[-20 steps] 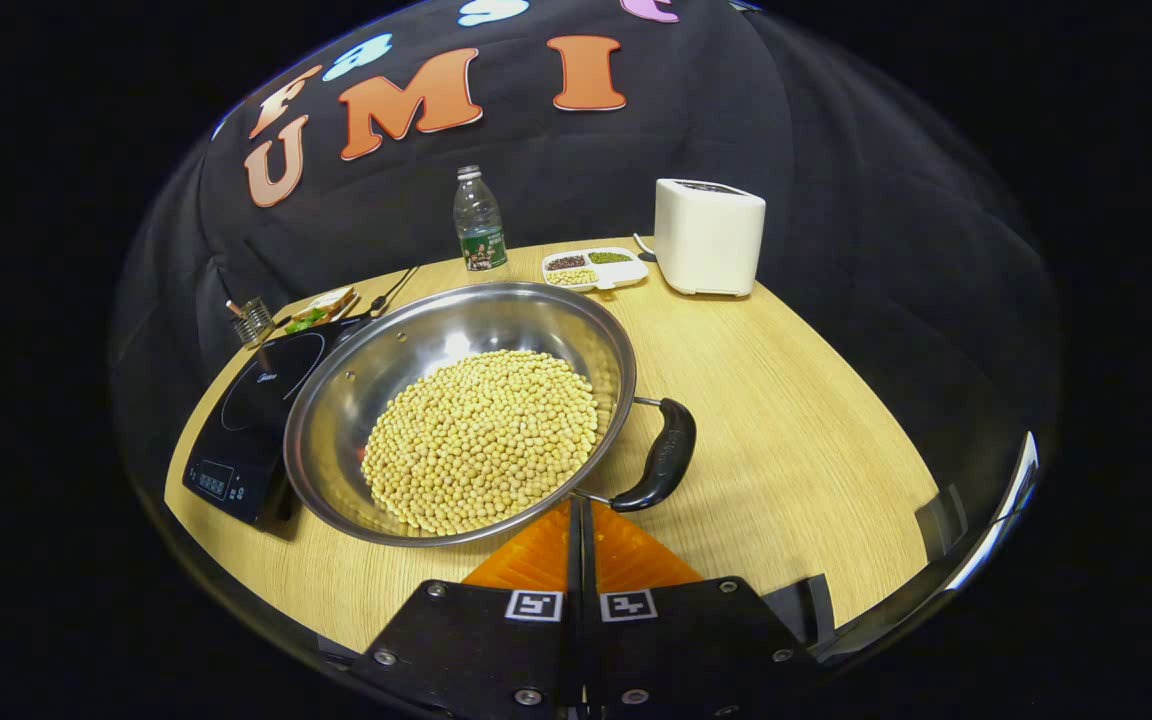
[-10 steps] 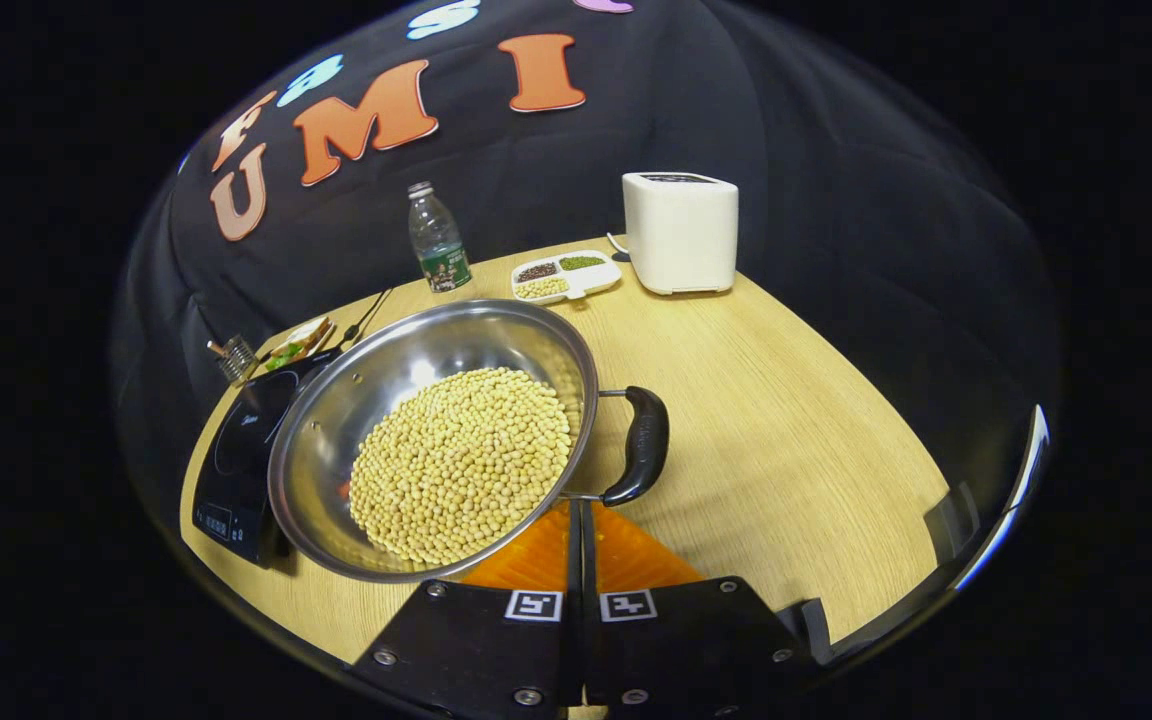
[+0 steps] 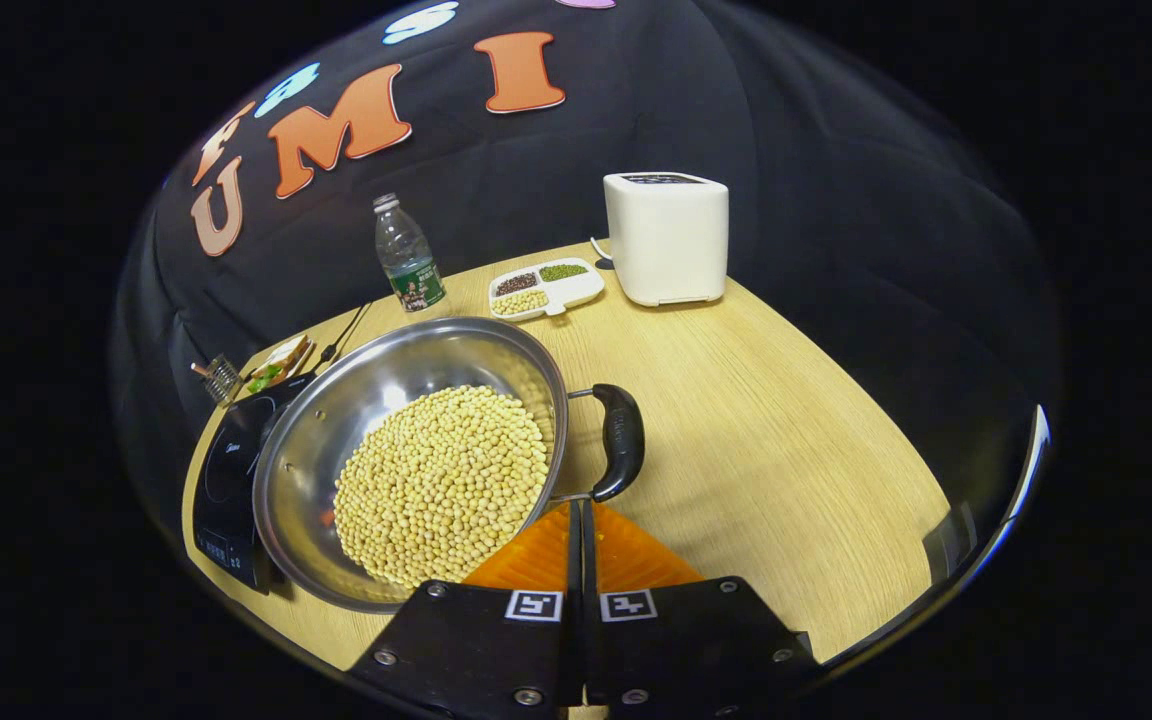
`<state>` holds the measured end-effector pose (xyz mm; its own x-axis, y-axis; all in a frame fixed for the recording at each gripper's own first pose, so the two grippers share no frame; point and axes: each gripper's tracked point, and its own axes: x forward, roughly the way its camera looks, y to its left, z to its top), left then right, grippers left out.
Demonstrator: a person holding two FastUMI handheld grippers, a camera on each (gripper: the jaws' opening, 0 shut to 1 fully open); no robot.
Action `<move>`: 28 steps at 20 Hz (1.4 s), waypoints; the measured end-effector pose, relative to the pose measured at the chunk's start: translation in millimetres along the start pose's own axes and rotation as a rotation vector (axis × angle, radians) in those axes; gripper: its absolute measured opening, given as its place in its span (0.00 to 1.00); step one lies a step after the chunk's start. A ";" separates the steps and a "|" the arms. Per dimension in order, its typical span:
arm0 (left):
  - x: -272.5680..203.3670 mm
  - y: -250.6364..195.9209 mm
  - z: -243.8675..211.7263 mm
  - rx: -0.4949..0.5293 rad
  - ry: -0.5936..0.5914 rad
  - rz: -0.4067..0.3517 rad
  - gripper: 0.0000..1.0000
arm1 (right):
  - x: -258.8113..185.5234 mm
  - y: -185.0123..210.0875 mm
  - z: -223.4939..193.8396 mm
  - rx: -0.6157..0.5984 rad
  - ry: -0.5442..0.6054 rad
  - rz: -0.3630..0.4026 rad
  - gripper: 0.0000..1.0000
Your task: First push the handle of the pot to place it horizontally, then grasp the pot with both hands and set it on the induction cooktop.
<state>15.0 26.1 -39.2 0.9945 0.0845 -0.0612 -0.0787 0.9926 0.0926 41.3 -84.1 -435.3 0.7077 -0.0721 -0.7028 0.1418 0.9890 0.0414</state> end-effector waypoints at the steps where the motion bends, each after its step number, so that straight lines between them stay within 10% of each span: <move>1: 1.7 -0.2 -1.0 0.001 0.002 0.000 0.98 | 2.2 -0.7 2.2 0.000 0.000 -0.004 0.00; 28: 29.6 -38.9 -54.7 0.018 0.080 -0.045 0.98 | 43.3 -7.6 32.9 0.022 0.011 -0.029 0.00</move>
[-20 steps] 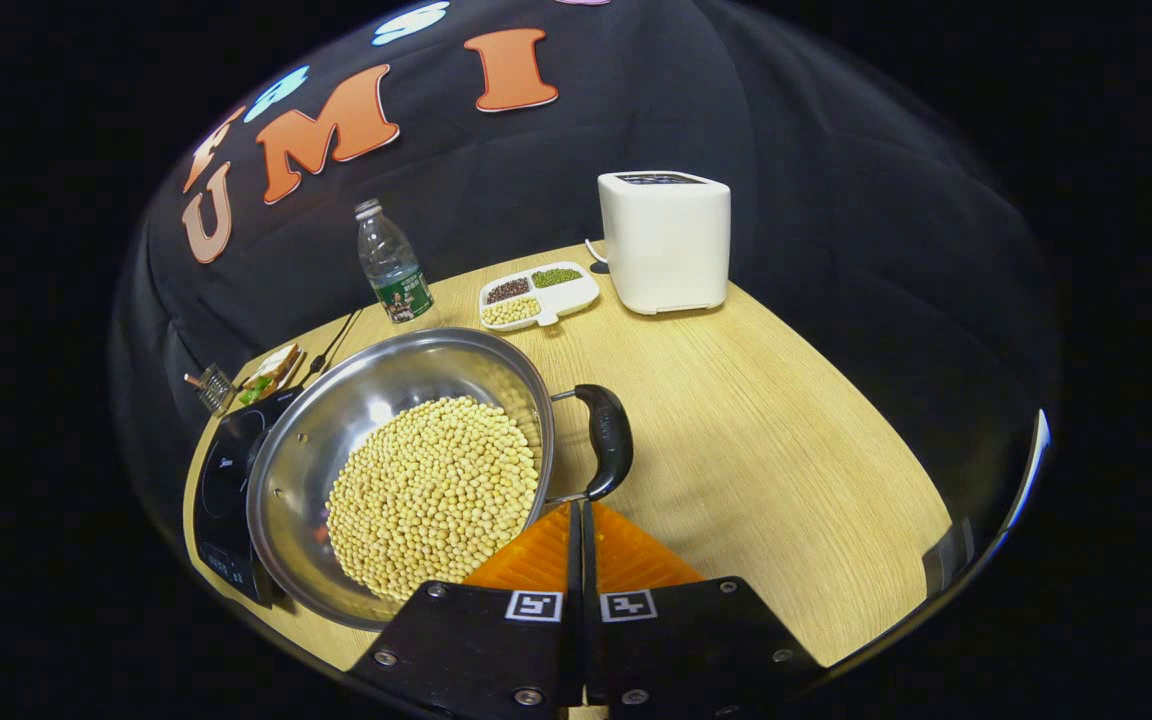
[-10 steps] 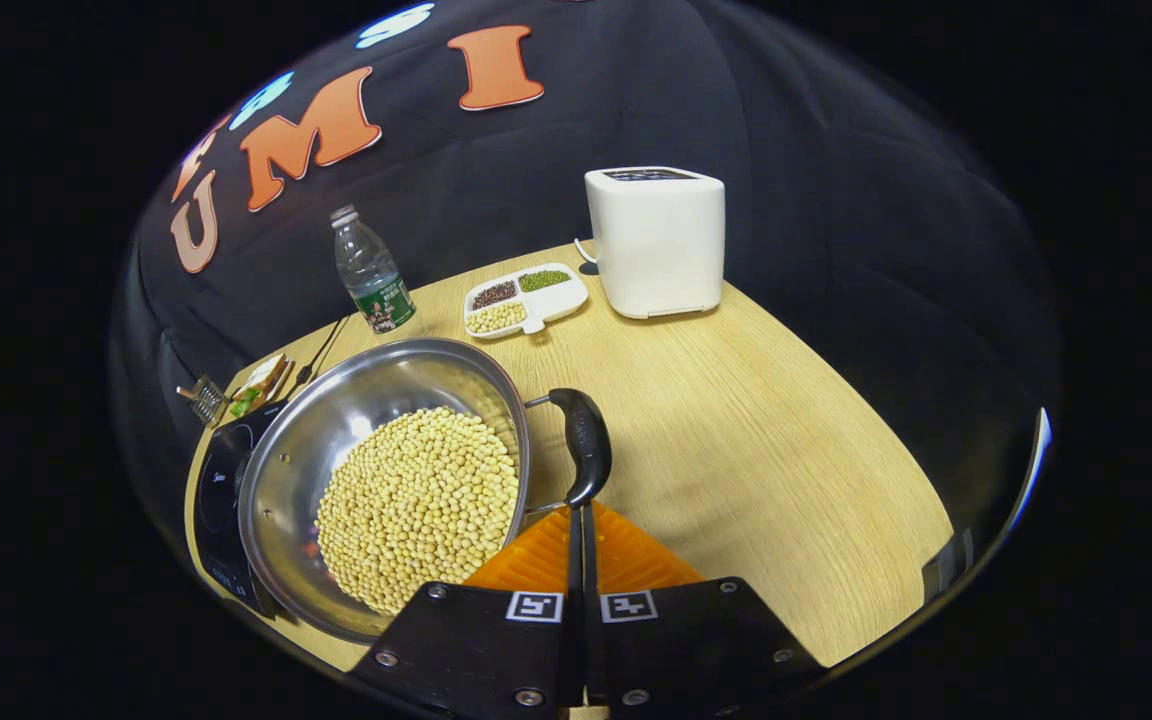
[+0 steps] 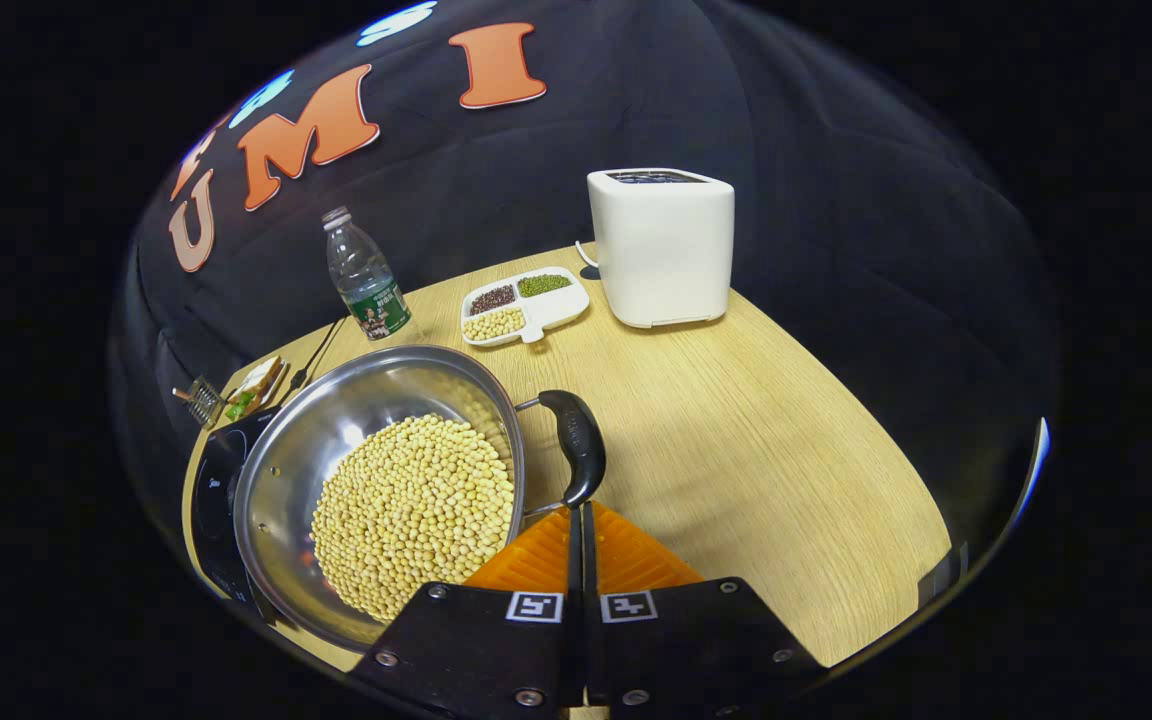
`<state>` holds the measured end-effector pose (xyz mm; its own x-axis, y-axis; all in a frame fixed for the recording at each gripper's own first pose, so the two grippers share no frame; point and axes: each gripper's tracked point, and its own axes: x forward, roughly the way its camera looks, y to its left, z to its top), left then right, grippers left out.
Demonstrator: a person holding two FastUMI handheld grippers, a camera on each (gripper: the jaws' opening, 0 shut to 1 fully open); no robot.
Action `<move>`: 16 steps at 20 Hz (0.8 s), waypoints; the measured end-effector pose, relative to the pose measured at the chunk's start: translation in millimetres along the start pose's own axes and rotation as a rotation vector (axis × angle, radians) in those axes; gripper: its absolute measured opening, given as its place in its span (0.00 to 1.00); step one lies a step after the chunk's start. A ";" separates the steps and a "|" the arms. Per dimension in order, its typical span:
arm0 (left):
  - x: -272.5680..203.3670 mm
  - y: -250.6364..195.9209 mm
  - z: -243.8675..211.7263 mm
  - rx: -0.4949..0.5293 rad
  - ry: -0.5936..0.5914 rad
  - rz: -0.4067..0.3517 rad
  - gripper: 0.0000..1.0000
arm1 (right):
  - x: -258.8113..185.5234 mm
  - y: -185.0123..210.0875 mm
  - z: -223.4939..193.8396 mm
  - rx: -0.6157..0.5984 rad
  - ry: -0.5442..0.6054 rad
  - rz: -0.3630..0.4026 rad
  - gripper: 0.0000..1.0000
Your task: First push the handle of the pot to place it horizontally, then grasp the pot with both hands and set it on the induction cooktop.
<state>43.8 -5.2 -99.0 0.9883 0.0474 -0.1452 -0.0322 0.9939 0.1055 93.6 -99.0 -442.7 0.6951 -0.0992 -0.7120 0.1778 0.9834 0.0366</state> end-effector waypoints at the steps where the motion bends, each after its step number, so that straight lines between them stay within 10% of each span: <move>1: 2.0 -2.1 -4.8 -0.002 0.005 -0.003 0.98 | 0.2 -0.9 -0.6 0.000 0.000 -0.002 0.00; 13: 13.6 -75.2 -121.9 -0.066 0.127 -0.045 0.99 | -29.5 -26.2 10.5 -0.052 -0.111 -0.046 0.01; 16: 11.5 -101.4 -163.2 -0.096 0.185 -0.065 0.99 | -32.6 -22.1 17.7 -0.058 -0.145 -0.032 0.16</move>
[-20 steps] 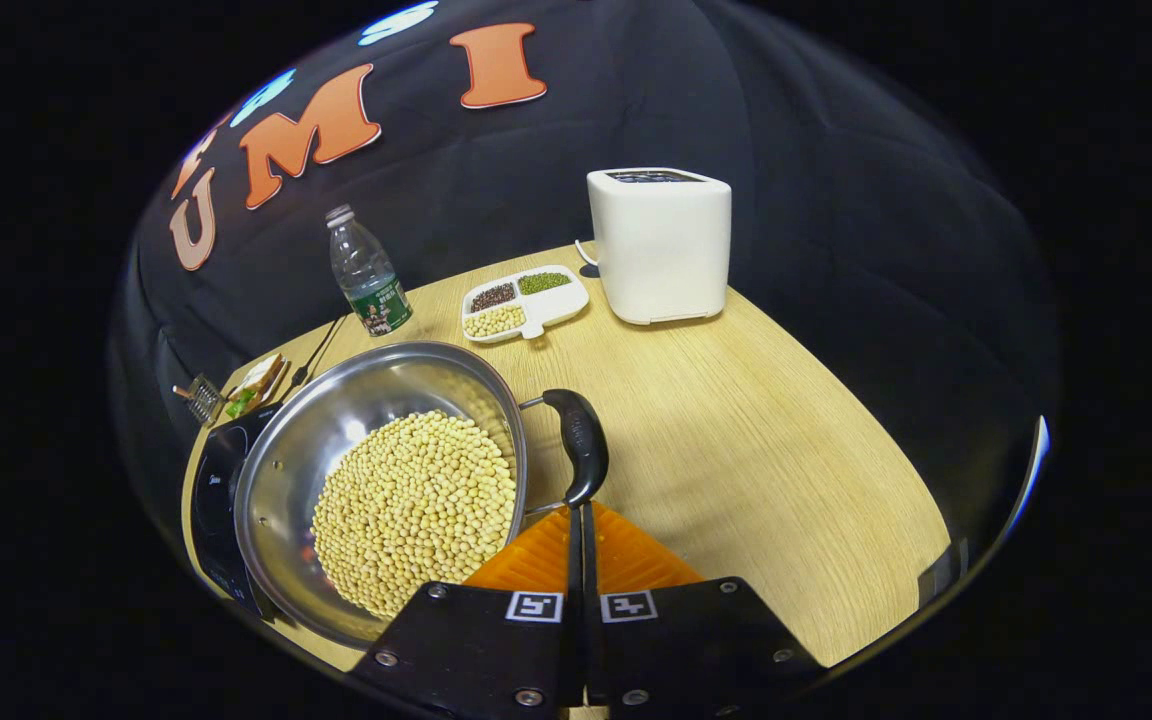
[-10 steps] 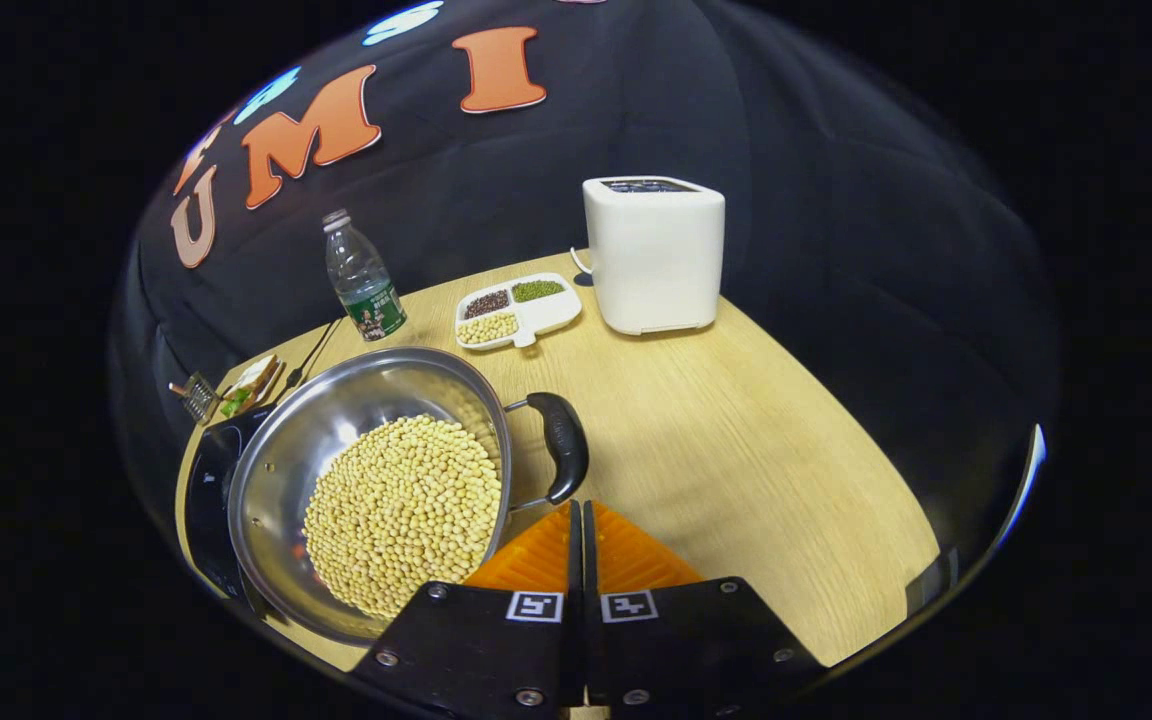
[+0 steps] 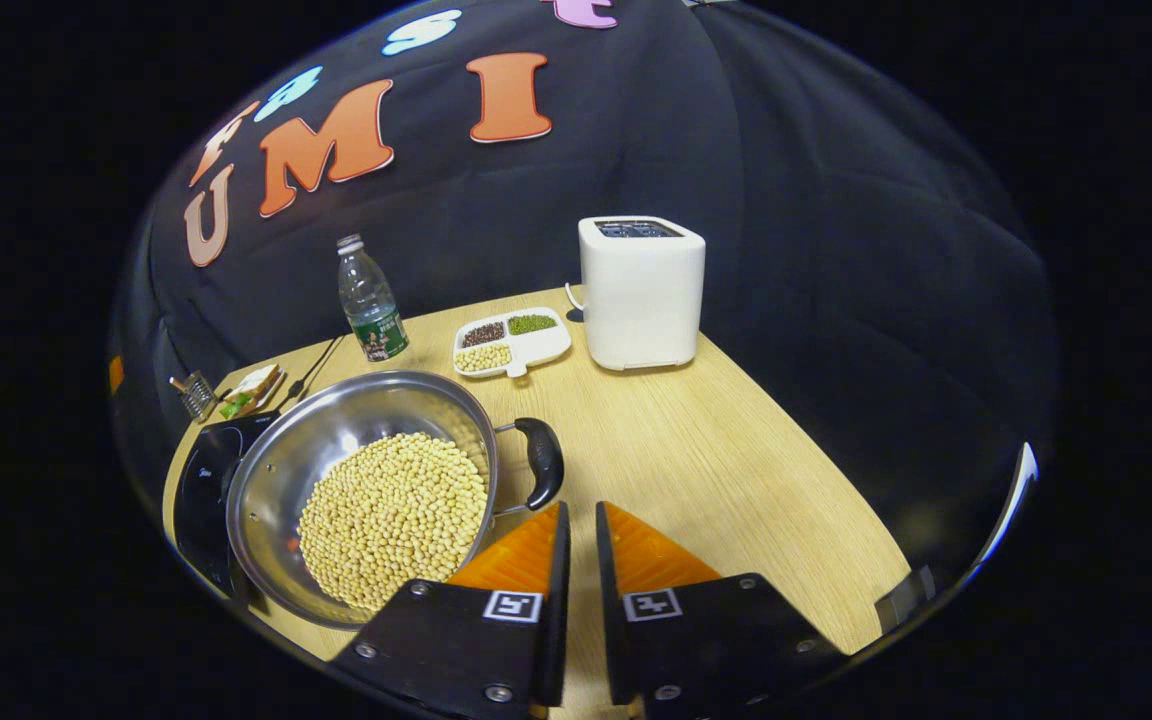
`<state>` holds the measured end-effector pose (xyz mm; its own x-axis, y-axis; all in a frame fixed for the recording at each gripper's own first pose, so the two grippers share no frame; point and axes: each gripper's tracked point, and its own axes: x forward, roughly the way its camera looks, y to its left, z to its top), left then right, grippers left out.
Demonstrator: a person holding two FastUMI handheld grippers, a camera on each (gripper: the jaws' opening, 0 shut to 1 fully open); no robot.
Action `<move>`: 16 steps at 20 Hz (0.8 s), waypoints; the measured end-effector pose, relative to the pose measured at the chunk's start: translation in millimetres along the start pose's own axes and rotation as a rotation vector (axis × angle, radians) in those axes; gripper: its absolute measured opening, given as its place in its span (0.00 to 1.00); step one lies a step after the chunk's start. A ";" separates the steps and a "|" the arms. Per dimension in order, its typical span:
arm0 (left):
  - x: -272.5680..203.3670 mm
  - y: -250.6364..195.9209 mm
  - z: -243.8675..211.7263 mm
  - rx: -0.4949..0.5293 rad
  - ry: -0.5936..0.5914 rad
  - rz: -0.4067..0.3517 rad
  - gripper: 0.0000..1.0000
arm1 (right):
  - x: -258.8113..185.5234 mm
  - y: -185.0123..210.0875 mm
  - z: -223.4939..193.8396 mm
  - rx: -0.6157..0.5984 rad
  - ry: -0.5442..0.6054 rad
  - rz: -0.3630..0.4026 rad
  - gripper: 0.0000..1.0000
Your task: First push the handle of the pot to place it horizontally, then grasp the pot with both hands and set it on the induction cooktop.
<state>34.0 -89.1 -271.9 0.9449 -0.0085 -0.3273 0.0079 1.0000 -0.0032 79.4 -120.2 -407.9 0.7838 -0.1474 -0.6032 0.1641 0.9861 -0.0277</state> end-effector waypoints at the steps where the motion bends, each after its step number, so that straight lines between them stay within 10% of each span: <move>1: 2.9 -6.8 -15.3 -0.008 0.029 -0.008 0.98 | 0.3 2.6 1.8 -0.003 -0.009 0.007 0.22; 8: 18.9 -61.6 -94.4 -0.011 0.185 -0.090 0.98 | 8.3 20.0 21.0 -0.061 -0.084 0.037 0.77; 16: 44.0 -103.9 -145.2 -0.027 0.349 -0.171 0.99 | 43.9 29.6 10.5 -0.051 -0.001 0.046 0.87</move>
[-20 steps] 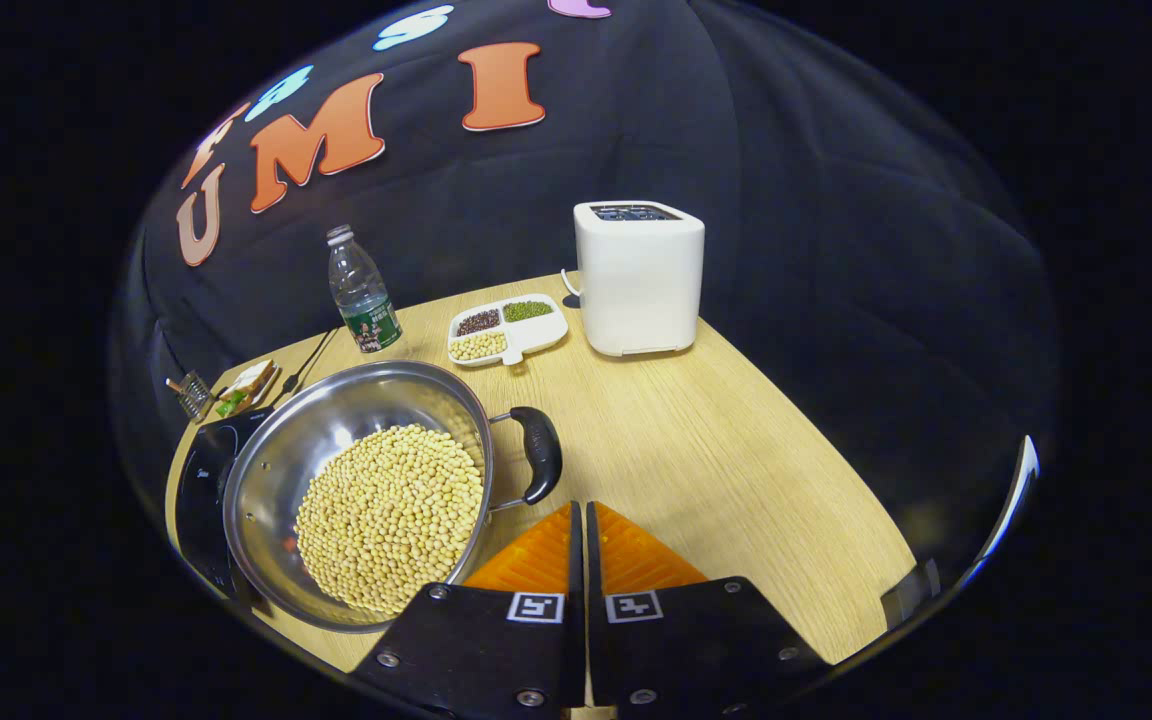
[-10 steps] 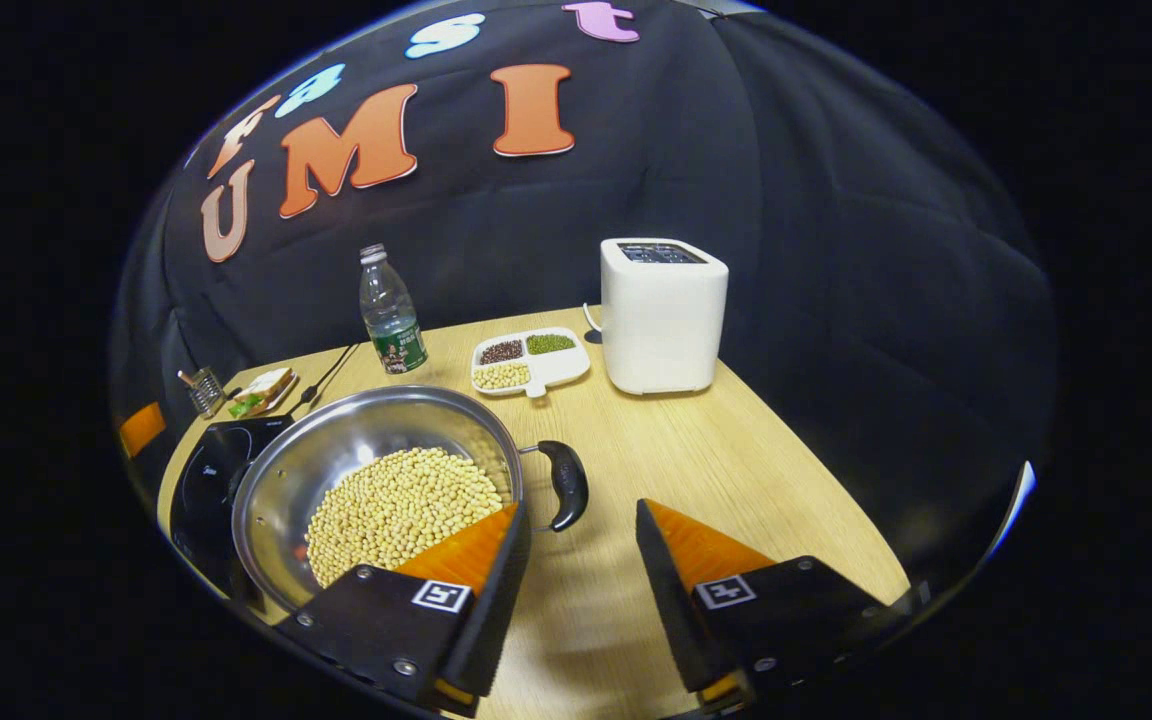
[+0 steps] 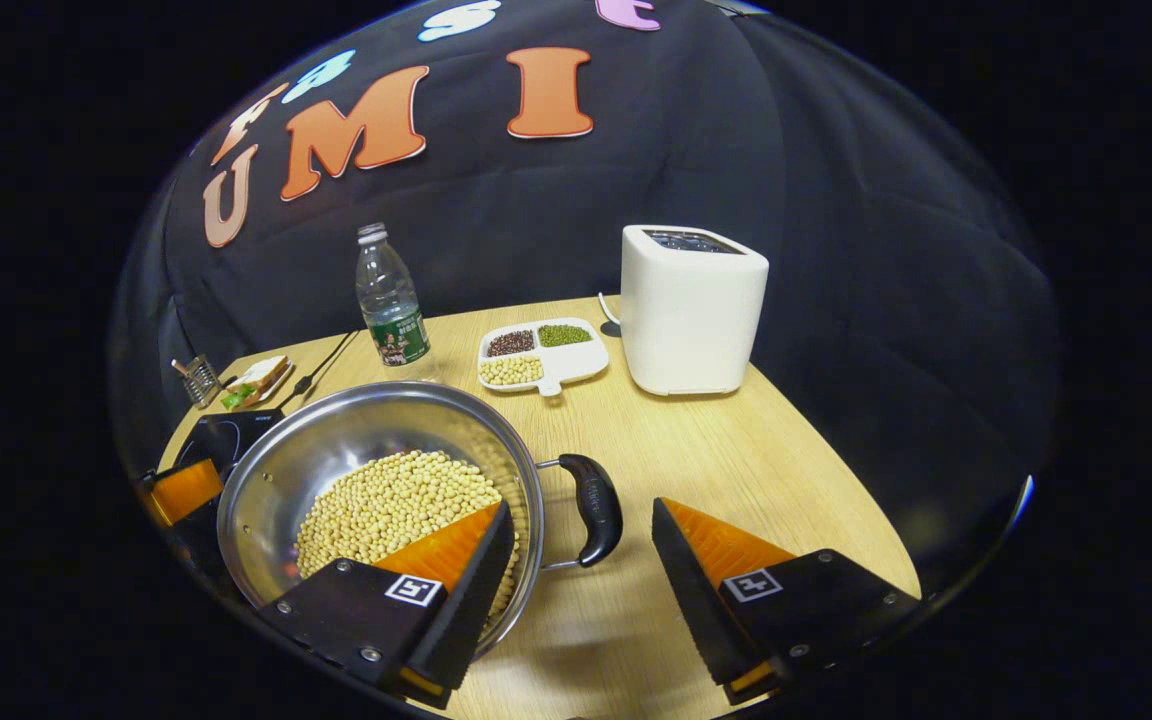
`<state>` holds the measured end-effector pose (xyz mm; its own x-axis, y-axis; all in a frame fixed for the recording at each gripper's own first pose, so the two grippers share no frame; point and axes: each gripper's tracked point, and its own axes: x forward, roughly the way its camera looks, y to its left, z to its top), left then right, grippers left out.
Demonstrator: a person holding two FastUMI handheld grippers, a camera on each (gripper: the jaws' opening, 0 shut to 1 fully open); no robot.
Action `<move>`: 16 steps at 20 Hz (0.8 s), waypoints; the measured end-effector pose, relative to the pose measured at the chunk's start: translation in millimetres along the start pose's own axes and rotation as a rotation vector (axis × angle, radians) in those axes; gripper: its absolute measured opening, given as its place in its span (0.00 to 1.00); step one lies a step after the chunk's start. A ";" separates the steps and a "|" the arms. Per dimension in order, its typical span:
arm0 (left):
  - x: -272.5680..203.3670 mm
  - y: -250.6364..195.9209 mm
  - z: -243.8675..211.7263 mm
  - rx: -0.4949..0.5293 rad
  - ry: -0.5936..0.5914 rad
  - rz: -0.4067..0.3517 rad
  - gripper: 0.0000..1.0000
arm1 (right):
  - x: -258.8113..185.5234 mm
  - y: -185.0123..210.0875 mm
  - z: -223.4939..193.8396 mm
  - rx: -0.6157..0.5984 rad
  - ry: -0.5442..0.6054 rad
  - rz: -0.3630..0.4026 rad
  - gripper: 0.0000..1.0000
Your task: First push the handle of the pot to place it horizontally, then grasp the pot with both hands and set it on the induction cooktop.
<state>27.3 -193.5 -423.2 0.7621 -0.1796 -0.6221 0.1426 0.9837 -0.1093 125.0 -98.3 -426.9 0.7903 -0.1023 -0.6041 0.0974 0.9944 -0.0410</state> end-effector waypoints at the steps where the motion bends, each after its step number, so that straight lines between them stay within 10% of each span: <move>1: 5.1 2.5 -2.3 0.011 0.008 0.013 0.99 | 5.0 2.1 -2.5 0.006 0.015 0.005 0.87; 7: 20.3 1.5 -20.8 0.013 0.076 0.042 0.99 | 25.5 0.4 -22.8 -0.016 0.096 0.013 0.87; 10: 27.0 0.7 -21.5 0.039 0.077 0.059 1.00 | 23.4 10.4 -25.8 0.038 0.117 0.075 0.61; 16: 33.6 -7.1 -30.4 0.041 0.119 0.020 0.99 | 24.0 1.7 -27.8 0.081 0.124 0.067 0.51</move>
<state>32.6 -206.3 -466.9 0.6853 -0.1560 -0.7114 0.1563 0.9855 -0.0656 127.2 -98.3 -463.6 0.7166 -0.0272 -0.6969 0.0999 0.9929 0.0641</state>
